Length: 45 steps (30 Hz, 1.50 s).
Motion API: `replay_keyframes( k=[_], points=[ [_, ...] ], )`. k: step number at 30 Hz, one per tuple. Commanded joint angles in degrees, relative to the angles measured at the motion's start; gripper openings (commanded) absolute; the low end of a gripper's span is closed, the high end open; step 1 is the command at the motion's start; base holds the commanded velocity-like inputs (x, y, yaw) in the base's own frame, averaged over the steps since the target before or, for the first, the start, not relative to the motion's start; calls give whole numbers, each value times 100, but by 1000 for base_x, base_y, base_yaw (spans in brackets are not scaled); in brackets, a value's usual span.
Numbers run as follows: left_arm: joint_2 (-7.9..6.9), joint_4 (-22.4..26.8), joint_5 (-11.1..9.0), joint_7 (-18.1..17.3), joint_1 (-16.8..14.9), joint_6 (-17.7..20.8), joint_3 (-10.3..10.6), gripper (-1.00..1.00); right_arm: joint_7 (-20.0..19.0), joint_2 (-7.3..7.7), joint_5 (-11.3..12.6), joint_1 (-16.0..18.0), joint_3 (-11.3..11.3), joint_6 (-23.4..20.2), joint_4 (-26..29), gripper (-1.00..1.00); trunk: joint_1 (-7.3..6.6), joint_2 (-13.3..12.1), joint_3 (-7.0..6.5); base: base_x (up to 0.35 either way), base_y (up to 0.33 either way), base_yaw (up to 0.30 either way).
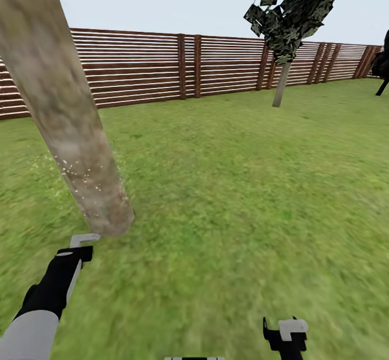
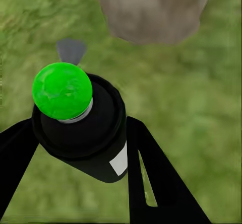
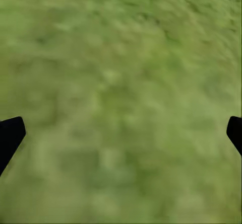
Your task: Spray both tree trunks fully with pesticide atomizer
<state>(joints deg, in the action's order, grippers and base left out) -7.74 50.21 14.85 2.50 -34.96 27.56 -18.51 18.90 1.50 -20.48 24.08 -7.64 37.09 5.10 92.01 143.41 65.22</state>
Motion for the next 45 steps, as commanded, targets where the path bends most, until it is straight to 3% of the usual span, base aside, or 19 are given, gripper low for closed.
replay_keyframes(
  k=[1,9,13,15,38,45],
  points=[
    [18,-12,0,-2,4,2,-2,-100,0,-1,0,0,0,0,0,100,0,0,0,339,0,269],
    [63,-20,-7,-11,7,-3,28,-100,0,-1,0,0,0,0,0,100,0,0,0,250,0,275],
    [272,-11,8,-13,7,-16,72,-100,-1,-1,0,0,0,0,0,100,0,0,0,5,-152,93],
    [288,-11,9,-13,7,-15,75,-100,-7,-1,0,0,0,0,0,100,0,0,0,0,-261,6],
    [291,-19,9,-13,7,-14,76,-100,-9,-1,0,0,0,0,0,100,0,0,0,130,-262,0],
    [224,-20,36,22,12,-14,16,-100,-9,-1,0,0,0,0,0,100,0,0,0,152,-260,233]
  ],
)
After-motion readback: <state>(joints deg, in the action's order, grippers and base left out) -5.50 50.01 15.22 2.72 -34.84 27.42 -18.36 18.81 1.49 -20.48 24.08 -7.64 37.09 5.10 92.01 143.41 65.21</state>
